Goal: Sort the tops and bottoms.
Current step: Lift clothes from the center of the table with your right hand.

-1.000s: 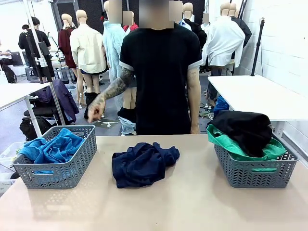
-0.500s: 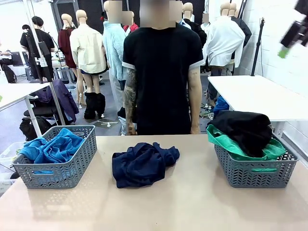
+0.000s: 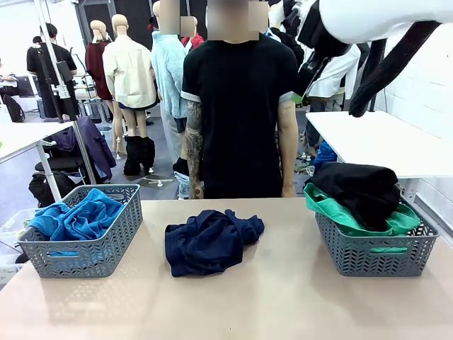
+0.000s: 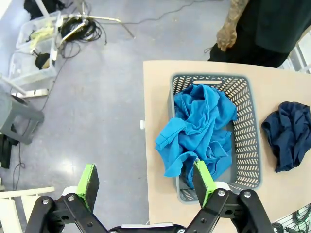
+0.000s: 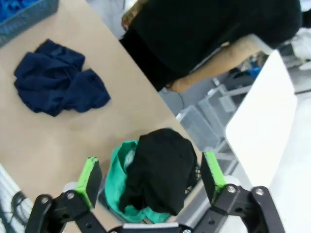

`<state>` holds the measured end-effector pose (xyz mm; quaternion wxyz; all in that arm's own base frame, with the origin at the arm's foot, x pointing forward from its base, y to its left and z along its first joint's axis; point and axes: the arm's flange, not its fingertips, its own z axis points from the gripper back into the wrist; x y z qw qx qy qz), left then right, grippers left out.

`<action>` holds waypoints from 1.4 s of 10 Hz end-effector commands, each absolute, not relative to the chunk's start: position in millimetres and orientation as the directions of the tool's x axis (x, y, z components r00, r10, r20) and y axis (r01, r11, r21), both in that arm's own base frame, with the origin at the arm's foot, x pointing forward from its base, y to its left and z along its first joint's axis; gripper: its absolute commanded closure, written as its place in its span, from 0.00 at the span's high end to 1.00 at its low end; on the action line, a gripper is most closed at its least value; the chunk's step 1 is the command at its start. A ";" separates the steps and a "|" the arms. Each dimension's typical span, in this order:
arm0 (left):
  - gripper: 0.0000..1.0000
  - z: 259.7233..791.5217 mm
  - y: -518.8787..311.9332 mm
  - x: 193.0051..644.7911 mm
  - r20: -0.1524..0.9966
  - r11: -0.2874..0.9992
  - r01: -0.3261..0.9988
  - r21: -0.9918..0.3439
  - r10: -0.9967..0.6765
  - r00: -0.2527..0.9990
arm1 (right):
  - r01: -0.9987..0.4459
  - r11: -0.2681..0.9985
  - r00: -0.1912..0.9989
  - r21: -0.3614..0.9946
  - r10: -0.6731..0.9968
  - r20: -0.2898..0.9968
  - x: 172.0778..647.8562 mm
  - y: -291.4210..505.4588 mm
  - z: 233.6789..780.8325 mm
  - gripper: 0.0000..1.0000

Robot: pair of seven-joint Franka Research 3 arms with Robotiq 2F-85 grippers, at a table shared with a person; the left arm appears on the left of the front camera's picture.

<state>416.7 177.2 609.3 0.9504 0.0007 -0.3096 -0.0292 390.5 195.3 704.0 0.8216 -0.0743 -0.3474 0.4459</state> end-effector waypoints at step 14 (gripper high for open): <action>1.00 609.7 177.0 416.1 0.591 0.999 0.052 0.015 -0.051 0.805 | -0.951 0.309 0.275 -0.021 0.872 0.405 574.1 278.7 517.8 1.00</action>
